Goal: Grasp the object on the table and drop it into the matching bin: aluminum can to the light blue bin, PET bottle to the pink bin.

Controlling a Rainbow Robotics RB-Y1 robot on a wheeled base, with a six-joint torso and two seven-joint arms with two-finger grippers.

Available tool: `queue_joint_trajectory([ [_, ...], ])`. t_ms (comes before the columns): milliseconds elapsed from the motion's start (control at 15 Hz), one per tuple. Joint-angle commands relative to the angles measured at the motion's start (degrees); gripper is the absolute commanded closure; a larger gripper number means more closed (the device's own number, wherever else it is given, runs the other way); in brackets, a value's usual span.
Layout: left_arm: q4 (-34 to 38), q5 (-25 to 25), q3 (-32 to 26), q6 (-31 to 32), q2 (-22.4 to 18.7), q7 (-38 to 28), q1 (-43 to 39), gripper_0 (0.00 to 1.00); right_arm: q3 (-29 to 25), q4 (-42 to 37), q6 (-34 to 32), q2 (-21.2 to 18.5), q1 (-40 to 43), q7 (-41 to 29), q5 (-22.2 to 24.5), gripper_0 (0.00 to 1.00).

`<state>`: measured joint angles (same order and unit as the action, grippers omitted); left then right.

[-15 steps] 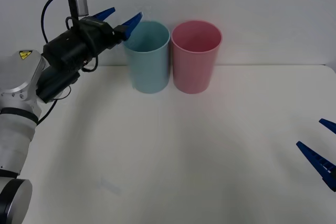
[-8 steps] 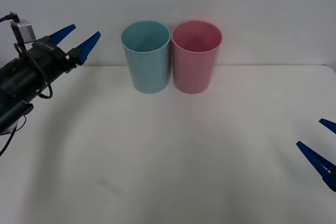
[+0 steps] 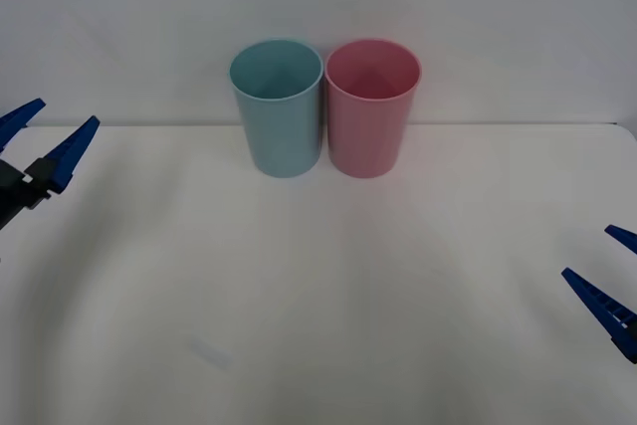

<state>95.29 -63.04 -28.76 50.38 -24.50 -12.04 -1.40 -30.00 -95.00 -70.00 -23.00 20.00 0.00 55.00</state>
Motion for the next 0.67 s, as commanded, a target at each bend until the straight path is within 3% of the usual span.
queue_joint_trajectory([
  [67,0.60,5.12,-1.12,0.51,-3.09,5.63,-6.25,0.00,0.00,0.00,0.00,0.00,0.00,0.00,0.00,0.00],
  [267,0.60,10.04,-2.97,2.71,-6.78,11.25,-13.19,0.00,0.00,0.00,0.00,0.00,0.00,0.00,0.00,0.00],
  [667,0.60,13.82,-7.10,7.90,-7.66,12.66,-21.80,0.00,0.00,0.00,0.00,0.00,0.00,0.00,0.00,0.00],
])
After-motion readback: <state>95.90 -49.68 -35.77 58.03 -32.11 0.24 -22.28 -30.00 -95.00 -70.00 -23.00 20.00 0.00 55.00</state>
